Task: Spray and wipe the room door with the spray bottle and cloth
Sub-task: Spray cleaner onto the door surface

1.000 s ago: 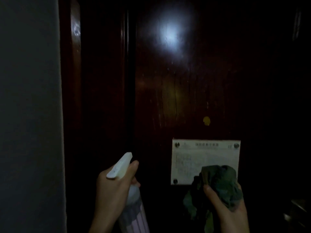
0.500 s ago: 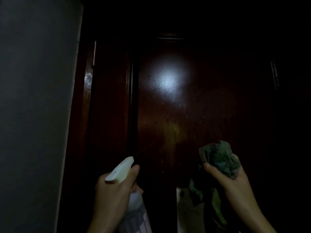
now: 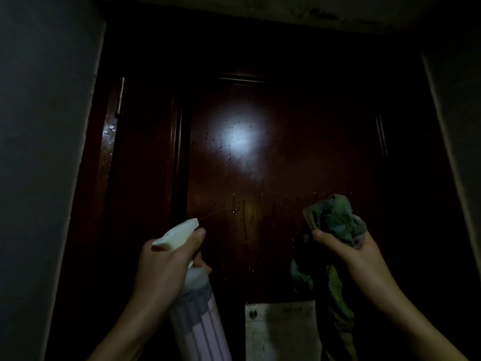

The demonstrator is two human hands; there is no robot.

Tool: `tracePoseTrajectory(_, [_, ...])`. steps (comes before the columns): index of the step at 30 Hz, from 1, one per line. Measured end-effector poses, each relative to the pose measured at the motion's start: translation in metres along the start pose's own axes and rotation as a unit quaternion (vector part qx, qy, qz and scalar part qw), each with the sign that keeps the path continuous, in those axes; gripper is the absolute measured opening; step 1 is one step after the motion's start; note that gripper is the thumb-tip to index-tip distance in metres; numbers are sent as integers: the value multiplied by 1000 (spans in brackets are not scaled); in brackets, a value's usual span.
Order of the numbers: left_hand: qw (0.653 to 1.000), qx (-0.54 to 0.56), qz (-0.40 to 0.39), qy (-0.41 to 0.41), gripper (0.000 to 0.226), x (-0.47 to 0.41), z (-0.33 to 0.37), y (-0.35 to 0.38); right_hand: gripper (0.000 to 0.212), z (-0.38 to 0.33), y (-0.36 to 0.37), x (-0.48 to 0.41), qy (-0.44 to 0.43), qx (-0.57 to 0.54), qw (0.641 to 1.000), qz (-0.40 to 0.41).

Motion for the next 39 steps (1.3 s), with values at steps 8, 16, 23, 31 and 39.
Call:
tracePoseTrajectory(8, [999, -8, -40, 24, 35, 4, 13, 29, 36, 2, -28, -6, 11, 2, 1000, 23])
tracePoseTrajectory(16, [998, -4, -65, 22, 26, 4, 12, 64, 46, 5, -58, -9, 21, 23, 999, 44])
tracePoseTrajectory(23, [995, 15, -97, 10, 21, 2, 4, 105, 43, -1, -95, -8, 33, 31, 997, 57])
tracePoseTrajectory(31, [992, 27, -121, -15, 22, 7, -6, 159, 29, -5, -142, -17, 48, 43, 996, 65])
tracePoseTrajectory(39, [992, 11, -125, -19, 18, 9, -14, 216, 28, 3, -191, -33, 71, 53, 995, 54])
Point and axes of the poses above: each hand's wrist, its own x-axis away from the middle knuckle, its own y-axis out of the palm, z = x × y, the point moved 6 cm from there along -x, towards the middle knuckle, and after that the axes turned 2 degrees about -x, right-handed, at the moved point
